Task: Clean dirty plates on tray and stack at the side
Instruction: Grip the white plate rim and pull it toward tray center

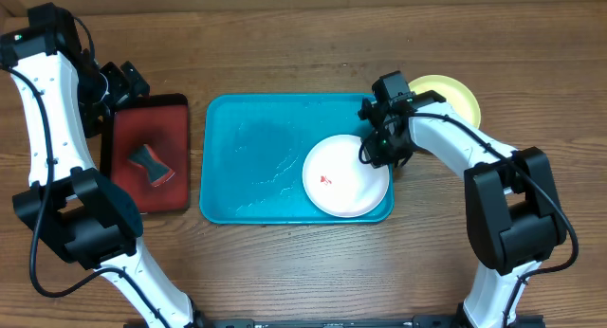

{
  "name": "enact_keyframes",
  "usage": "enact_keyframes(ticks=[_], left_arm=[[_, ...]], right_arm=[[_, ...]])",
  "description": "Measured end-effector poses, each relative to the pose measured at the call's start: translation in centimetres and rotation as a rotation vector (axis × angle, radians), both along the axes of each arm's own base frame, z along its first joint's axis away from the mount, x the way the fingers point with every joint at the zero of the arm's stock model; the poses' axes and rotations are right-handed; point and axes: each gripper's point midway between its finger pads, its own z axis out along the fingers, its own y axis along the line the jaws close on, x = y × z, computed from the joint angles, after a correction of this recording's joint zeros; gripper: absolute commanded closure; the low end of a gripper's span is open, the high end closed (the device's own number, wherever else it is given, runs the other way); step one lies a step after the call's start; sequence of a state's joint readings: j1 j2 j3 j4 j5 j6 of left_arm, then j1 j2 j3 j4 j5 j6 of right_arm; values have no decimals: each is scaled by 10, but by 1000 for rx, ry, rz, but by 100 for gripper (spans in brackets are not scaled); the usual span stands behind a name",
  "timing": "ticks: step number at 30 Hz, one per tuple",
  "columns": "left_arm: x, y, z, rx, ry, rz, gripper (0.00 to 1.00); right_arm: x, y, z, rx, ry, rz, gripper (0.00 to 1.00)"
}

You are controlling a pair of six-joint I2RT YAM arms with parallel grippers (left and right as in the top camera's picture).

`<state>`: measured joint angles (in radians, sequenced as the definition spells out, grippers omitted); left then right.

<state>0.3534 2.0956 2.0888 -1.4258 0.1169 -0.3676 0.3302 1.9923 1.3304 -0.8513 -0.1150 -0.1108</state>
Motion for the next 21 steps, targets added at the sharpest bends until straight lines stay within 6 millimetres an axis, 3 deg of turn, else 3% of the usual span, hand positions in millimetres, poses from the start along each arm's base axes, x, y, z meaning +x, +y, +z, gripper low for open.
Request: enact_keyframes(ticks=[2, 5, 11, 14, 21], left_arm=[[0, 0, 0, 0, 0, 0, 0], [2, 1, 0, 3, -8, 0, 0], [4, -1, 1, -6, -19, -1, 0], [5, -6, 1, -36, -25, -5, 0], [4, -8, 0, -18, -13, -12, 1]], right_arm=[[-7, 0, -1, -5, 27, 3, 70], [-16, 0, -1, -19, 60, 2, 84], [-21, 8, -2, -20, 73, -34, 89], [-12, 28, 0, 35, 31, -46, 95], [10, 87, 13, 216, -71, -120, 95]])
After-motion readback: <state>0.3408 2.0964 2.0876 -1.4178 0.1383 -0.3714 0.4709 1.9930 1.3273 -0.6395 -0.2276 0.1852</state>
